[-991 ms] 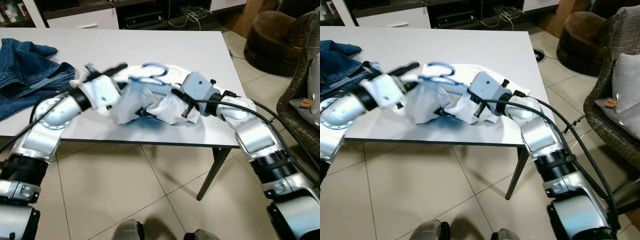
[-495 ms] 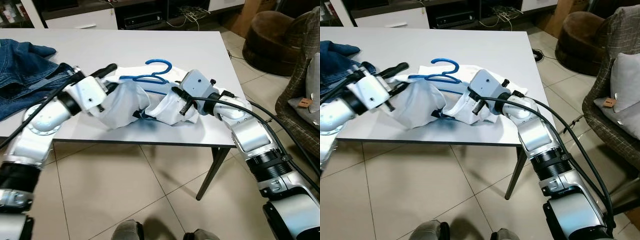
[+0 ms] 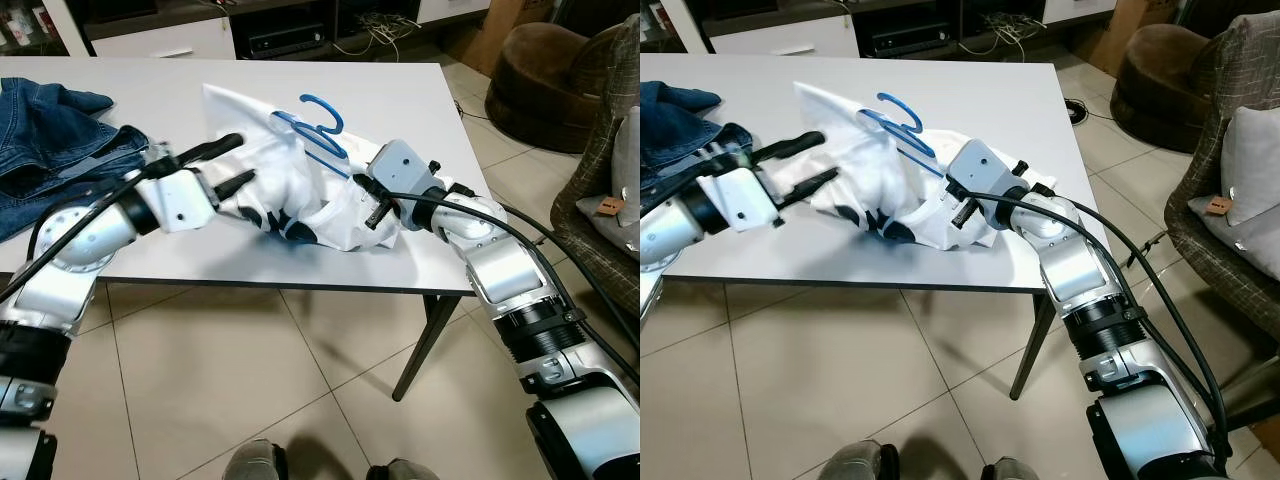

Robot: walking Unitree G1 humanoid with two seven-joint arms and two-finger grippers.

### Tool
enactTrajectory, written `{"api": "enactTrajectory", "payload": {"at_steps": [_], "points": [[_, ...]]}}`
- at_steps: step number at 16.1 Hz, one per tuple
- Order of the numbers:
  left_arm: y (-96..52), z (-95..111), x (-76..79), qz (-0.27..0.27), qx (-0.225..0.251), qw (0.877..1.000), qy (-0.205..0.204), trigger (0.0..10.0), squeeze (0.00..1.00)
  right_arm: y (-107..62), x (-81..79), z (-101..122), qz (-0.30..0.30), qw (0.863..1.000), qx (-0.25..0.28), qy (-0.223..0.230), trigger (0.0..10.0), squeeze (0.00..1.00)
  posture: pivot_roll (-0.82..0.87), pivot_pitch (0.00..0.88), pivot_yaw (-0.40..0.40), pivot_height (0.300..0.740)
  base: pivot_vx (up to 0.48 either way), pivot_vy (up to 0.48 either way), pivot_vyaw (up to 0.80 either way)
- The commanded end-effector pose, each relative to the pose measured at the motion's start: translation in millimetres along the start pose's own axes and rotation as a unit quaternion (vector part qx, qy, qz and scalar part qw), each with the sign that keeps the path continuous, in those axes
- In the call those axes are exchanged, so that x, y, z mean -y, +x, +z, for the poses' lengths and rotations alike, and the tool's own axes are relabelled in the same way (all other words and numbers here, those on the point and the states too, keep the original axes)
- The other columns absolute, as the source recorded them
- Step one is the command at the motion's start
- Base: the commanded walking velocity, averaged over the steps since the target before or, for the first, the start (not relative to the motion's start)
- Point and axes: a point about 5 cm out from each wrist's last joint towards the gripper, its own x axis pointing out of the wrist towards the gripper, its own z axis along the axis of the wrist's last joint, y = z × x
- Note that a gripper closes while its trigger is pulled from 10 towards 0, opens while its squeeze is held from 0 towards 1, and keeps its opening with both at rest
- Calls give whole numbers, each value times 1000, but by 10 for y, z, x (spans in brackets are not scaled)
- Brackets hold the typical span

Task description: Hang hanger

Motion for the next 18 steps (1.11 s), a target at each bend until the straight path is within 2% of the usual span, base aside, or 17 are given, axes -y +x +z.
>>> {"api": "enactTrajectory", "payload": {"at_steps": [1,2,3,4,5,6,7,8,9,10,11,13,14,15,16,17,18], "points": [[8,47,-61,1,9,1000,20,10000,1000,-5,74,86,-13,1000,15,-4,0,0,-43,24,37,740,0,0,0],[15,41,-113,30,6,999,27,10000,1000,-10,78,78,-16,1000,15,-3,0,0,-43,24,37,740,0,0,0],[9,18,-150,58,2,998,5,10000,1000,-15,86,66,-20,1000,14,-1,0,0,-43,24,37,740,0,0,0],[-12,8,-198,95,6,995,-40,10000,0,-16,84,60,-23,1000,15,2,0,0,-46,25,42,740,0,0,0],[-42,27,-273,147,23,985,-87,10000,0,-16,82,60,-26,999,17,7,0,0,-46,25,44,740,0,0,0],[-116,65,-398,240,56,956,-161,10000,0,-12,98,65,-42,999,25,23,0,0,-45,25,43,740,0,0,0],[-149,73,-427,272,66,942,-185,10000,0,-12,109,74,-49,998,30,34,1490,0,-41,25,41,740,0,0,0],[-219,79,-450,324,82,915,-228,10000,0,-12,135,96,-66,995,40,58,10000,0,-38,25,37,740,0,0,0],[-299,67,-437,376,88,882,-270,10000,0,-9,166,123,-85,992,52,82,10000,0,-32,24,33,740,0,0,0],[-354,19,-383,402,73,863,-298,10000,0,-6,176,139,-92,989,63,101,10000,0,-25,25,28,740,0,0,0],[-398,-22,-315,415,55,852,-314,10000,0,0,175,154,-92,987,72,113,10000,0,-22,24,27,740,0,0,0],[-464,-132,-94,447,-20,822,-352,10000,0,15,165,206,-86,986,87,110,10000,0,-9,20,16,740,0,0,231],[-468,-143,-59,453,-30,815,-360,10000,0,17,165,212,-85,986,88,111,10000,0,-8,20,16,740,0,0,800],[-444,-164,104,461,-54,792,-397,10000,0,28,163,242,-83,986,95,110,10000,0,-8,19,15,740,0,0,800],[-403,-153,268,461,-76,778,-421,10000,0,36,156,268,-81,985,101,110,10000,0,-6,17,13,740,0,0,800],[-343,-124,401,456,-87,767,-442,10000,0,40,147,279,-79,985,104,112,10000,0,-6,16,13,740,0,0,800],[-274,-74,483,449,-89,765,-453,10000,0,44,136,284,-76,985,105,113,10000,0,-7,15,13,740,0,0,800]]}}
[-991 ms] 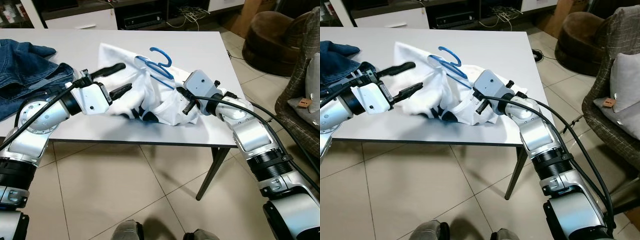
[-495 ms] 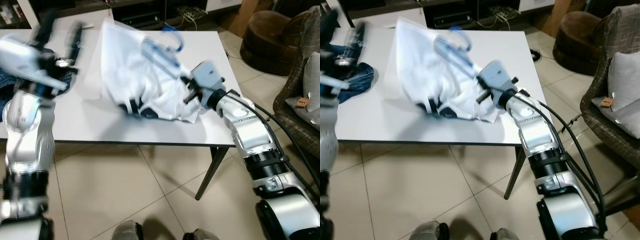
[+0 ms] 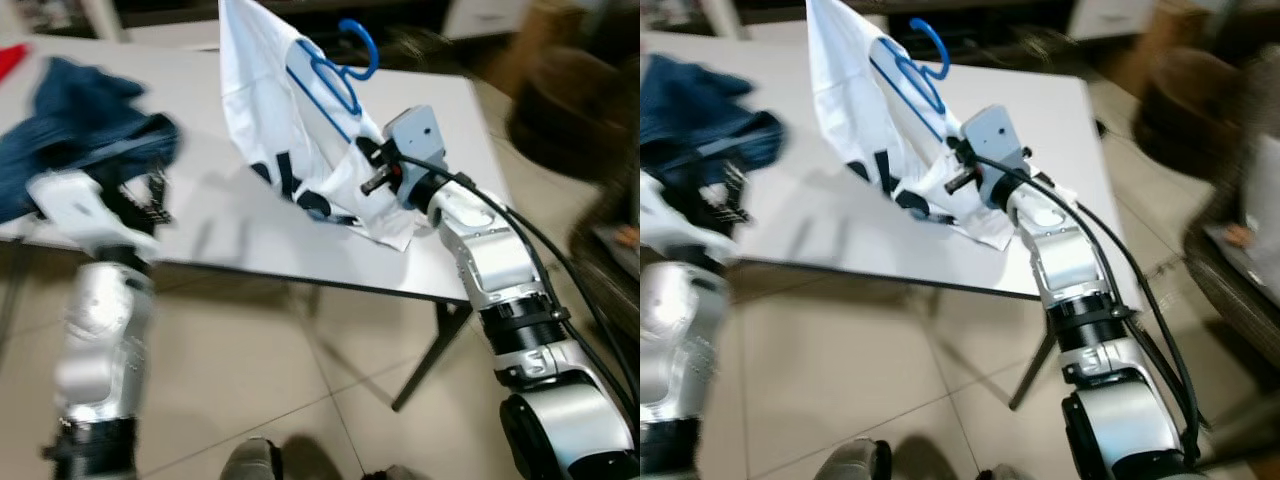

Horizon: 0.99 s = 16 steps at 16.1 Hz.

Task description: Hang hanger

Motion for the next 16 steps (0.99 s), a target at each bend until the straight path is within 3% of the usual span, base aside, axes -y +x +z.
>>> {"api": "enactTrajectory", "payload": {"at_steps": [1,3,5,16], "points": [[7,79,126,-17,16,1000,4,10000,0,12,12,110,5,1000,25,-6,10000,0,-7,15,13,740,0,0,800],[-27,45,323,-40,4,999,-9,10000,0,19,-24,154,16,999,34,-6,10000,0,-7,12,15,740,0,0,800],[-38,43,420,-59,0,998,2,10000,0,23,-20,212,17,999,43,-7,10000,0,-10,10,18,740,0,0,800],[-63,36,517,-49,6,998,46,10000,0,-82,-49,282,38,997,71,12,10000,0,-12,19,18,740,0,0,800]]}}
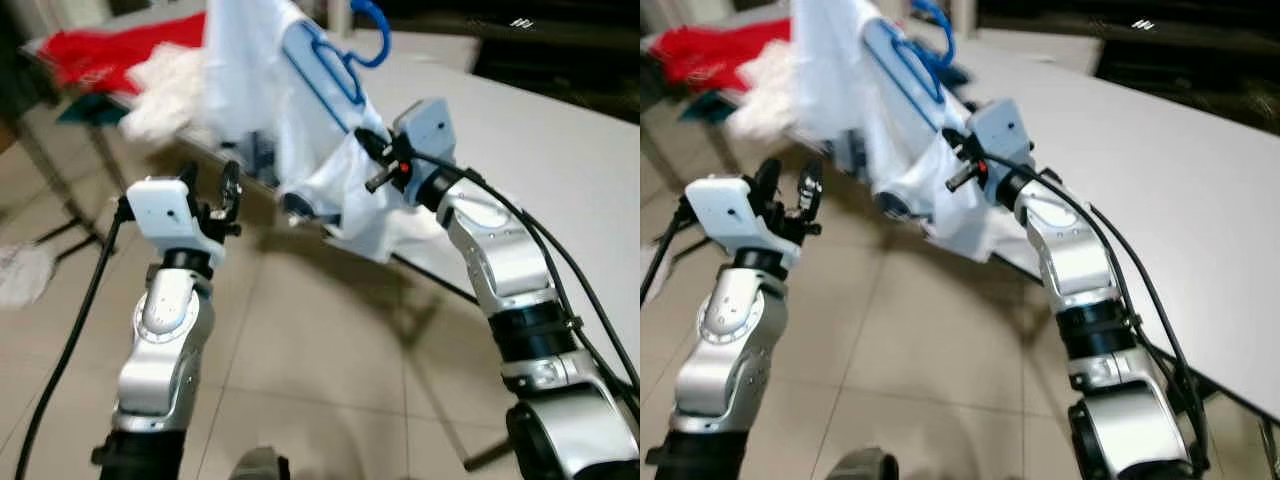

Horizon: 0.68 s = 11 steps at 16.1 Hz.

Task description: Hang hanger

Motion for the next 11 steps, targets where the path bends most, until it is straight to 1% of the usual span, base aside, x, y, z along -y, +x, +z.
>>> {"api": "enactTrajectory", "payload": {"at_steps": [1,4,7,11], "points": [[16,54,26,-2,10,1000,4,10000,0,-3,-2,132,9,1000,26,-3,10000,0,-11,19,18,740,0,0,800],[12,66,38,-7,12,1000,-1,10000,0,-25,-29,144,17,999,30,0,10000,0,-10,19,21,740,0,0,800],[13,73,61,-15,13,1000,-1,10000,0,-40,-49,208,25,999,39,-2,10000,0,-13,20,26,740,0,0,800],[16,70,88,-21,13,1000,0,10000,0,-66,-72,193,35,999,33,-3,10000,0,-19,20,27,740,0,0,800]]}}
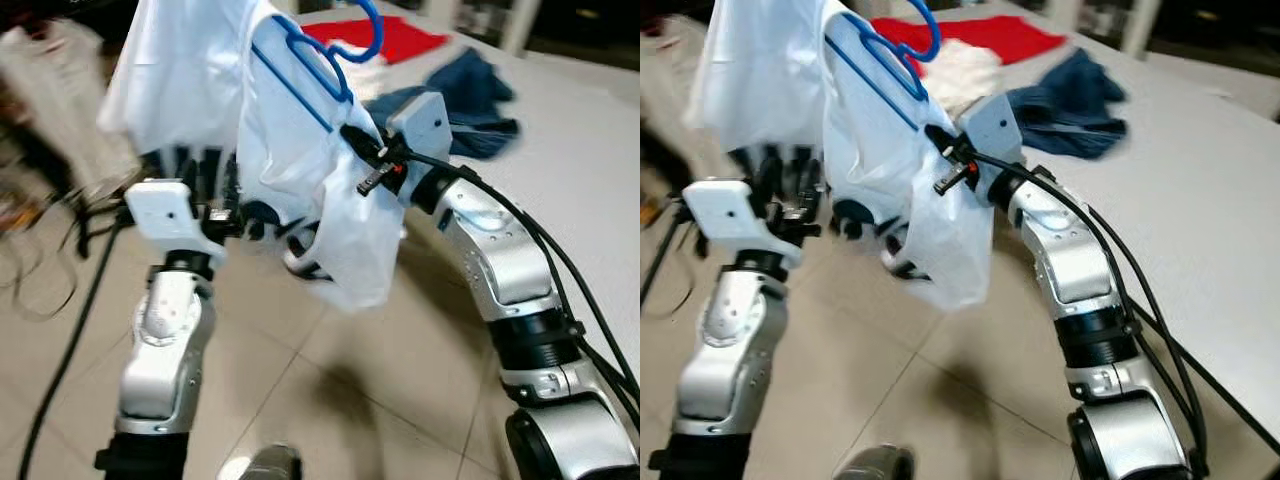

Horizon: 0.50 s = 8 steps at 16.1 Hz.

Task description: Hang hanger

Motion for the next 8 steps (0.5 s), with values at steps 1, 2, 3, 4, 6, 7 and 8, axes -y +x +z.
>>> {"api": "enactTrajectory", "payload": {"at_steps": [1,2,3,4,6,7,8], "points": [[19,20,-9,-5,3,1000,12,10000,0,8,-64,2,13,1000,0,4,10000,0,-20,21,25,740,0,0,0],[18,12,-7,-6,2,1000,15,10000,0,7,-83,-32,15,1000,-6,4,10000,0,-20,21,25,740,0,0,0],[10,-9,-4,-7,0,1000,20,10000,0,2,-136,-142,16,1000,-24,12,10000,0,-19,22,22,740,0,0,0],[-12,-55,-8,-6,-6,1000,27,10000,0,-4,-219,-316,9,999,-51,16,10000,0,-16,23,20,740,0,0,0],[-57,-162,-21,0,-23,999,27,10000,0,-19,-326,-574,-11,995,-96,21,10000,0,-15,24,19,740,0,0,0],[-91,-235,-19,2,-36,999,24,10000,0,-39,-400,-731,-21,992,-123,28,10000,0,-14,26,17,740,0,0,0],[-119,-291,-7,2,-46,999,20,10000,0,-55,-451,-849,-32,989,-144,34,10000,0,-10,27,14,740,0,0,0]]}}
